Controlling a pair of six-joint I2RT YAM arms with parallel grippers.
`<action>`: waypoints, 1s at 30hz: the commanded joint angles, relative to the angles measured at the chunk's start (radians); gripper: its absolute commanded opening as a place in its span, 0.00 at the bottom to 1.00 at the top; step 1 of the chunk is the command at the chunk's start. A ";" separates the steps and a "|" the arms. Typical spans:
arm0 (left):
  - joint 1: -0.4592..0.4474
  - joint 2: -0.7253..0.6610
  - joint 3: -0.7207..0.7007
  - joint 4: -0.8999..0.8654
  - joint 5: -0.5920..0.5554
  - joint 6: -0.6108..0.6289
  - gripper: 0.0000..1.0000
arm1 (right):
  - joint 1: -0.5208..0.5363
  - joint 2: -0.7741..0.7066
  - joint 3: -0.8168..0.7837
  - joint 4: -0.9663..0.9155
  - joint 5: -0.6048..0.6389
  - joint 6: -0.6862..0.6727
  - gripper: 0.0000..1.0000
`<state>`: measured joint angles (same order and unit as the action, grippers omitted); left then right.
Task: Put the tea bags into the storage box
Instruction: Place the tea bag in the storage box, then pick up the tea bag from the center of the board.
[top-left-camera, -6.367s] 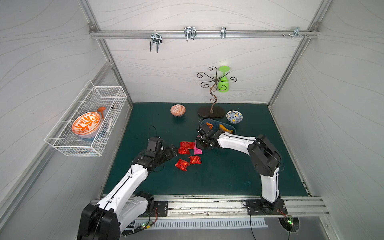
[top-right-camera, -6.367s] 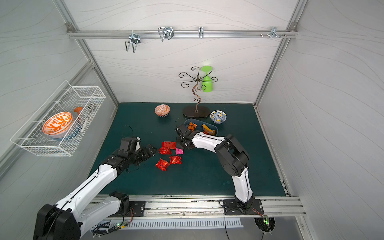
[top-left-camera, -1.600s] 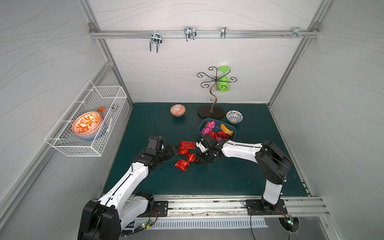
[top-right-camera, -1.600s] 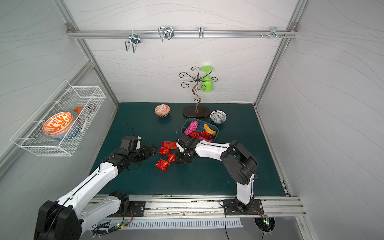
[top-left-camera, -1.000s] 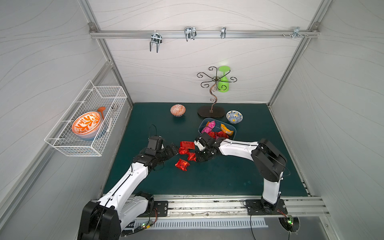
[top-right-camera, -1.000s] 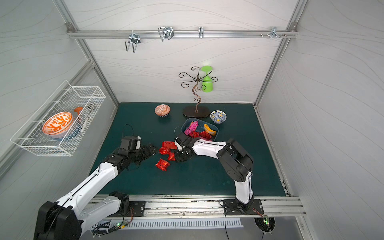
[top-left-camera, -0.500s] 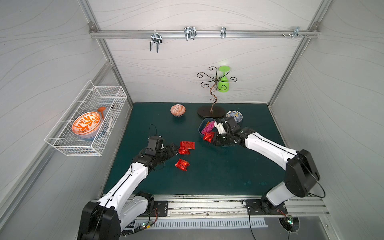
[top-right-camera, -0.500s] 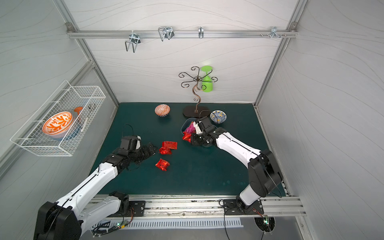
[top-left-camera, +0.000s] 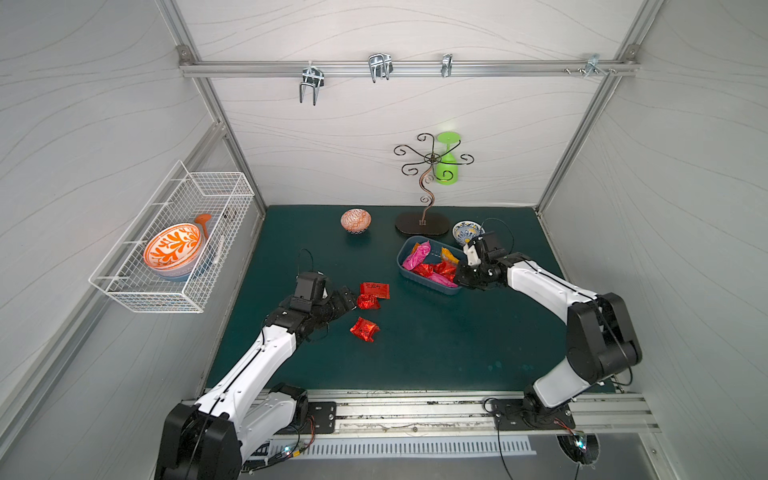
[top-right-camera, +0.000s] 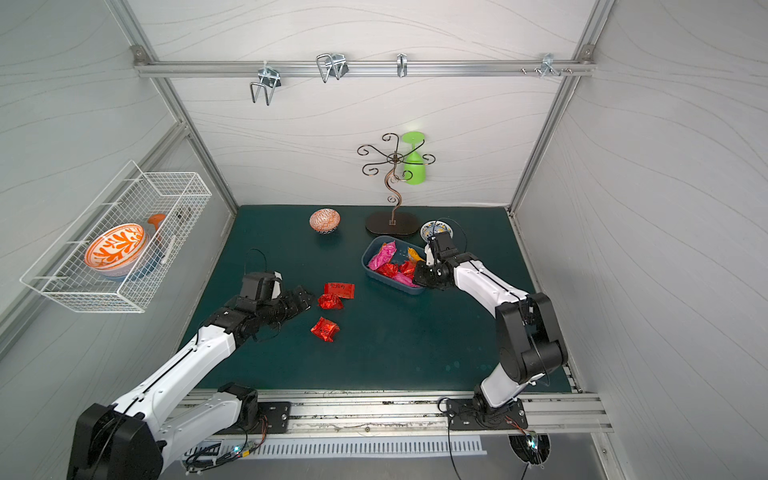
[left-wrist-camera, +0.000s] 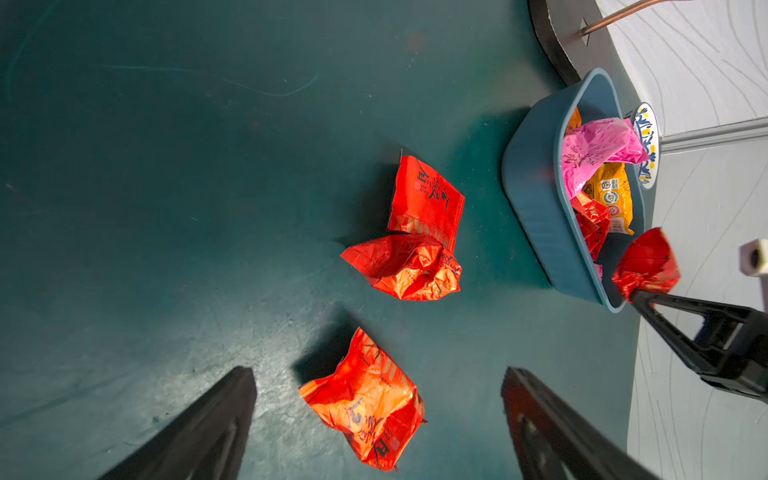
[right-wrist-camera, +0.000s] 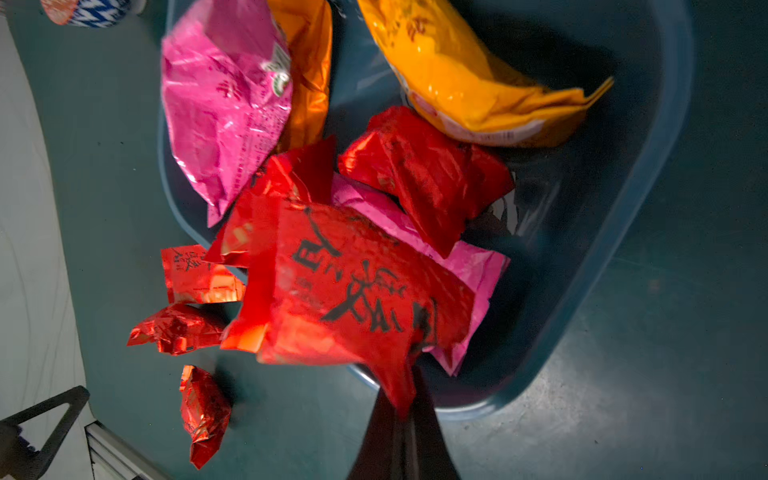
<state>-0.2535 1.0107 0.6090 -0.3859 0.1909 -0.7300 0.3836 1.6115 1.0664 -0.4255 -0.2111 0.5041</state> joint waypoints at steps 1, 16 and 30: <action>-0.003 0.003 0.008 0.015 -0.010 0.008 0.97 | -0.006 0.029 0.000 0.001 -0.020 0.007 0.00; -0.003 0.008 0.011 0.025 -0.009 0.007 0.97 | -0.005 -0.123 0.021 -0.073 0.031 0.003 0.43; -0.003 0.031 -0.010 0.042 -0.009 -0.002 0.97 | 0.358 -0.055 0.101 0.063 0.058 0.025 0.47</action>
<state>-0.2535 1.0389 0.6067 -0.3824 0.1928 -0.7349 0.6983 1.4971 1.1213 -0.4137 -0.1474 0.5266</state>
